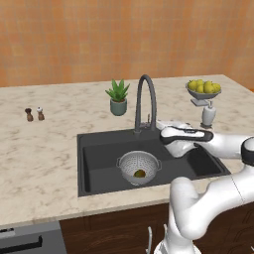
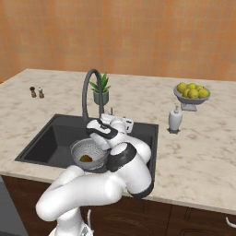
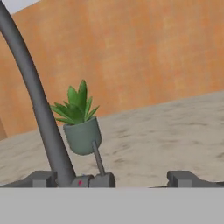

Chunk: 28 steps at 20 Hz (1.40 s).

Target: Put the colander in the sink, put the apple, mango in the colander, and turn on the sink faucet and pour water over the colander.

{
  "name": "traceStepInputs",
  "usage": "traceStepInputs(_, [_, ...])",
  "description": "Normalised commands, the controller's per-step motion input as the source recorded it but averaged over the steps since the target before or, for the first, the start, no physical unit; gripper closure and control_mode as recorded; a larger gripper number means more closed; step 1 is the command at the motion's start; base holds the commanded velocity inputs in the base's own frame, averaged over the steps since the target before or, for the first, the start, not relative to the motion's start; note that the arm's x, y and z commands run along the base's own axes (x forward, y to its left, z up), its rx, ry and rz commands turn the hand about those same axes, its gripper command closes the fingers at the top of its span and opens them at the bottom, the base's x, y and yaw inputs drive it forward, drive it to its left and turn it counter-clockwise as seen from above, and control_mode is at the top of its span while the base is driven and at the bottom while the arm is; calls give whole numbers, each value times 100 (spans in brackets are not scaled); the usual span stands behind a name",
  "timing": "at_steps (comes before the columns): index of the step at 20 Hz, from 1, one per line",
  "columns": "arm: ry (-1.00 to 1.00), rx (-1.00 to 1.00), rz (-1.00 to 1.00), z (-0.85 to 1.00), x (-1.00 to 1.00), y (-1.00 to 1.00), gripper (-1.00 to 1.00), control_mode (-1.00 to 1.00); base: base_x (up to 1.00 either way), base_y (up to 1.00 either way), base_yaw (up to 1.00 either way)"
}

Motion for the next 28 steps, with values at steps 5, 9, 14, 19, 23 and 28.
traceStepInputs(5, [0,0,0,-2,27,3,-100,-100,0,0,0])
traceStepInputs(9, [0,0,0,-7,24,14,-100,-100,0,0,0])
traceStepInputs(14, [5,0,0,-12,11,21,-100,-100,0,0,0])
traceStepInputs(19, [2,0,0,-13,15,13,-100,-100,0,0,0])
traceStepInputs(23, [0,0,0,-2,22,0,-100,-100,0,0,0])
traceStepInputs(28, [0,0,0,-2,22,0,-100,-100,0,0,0])
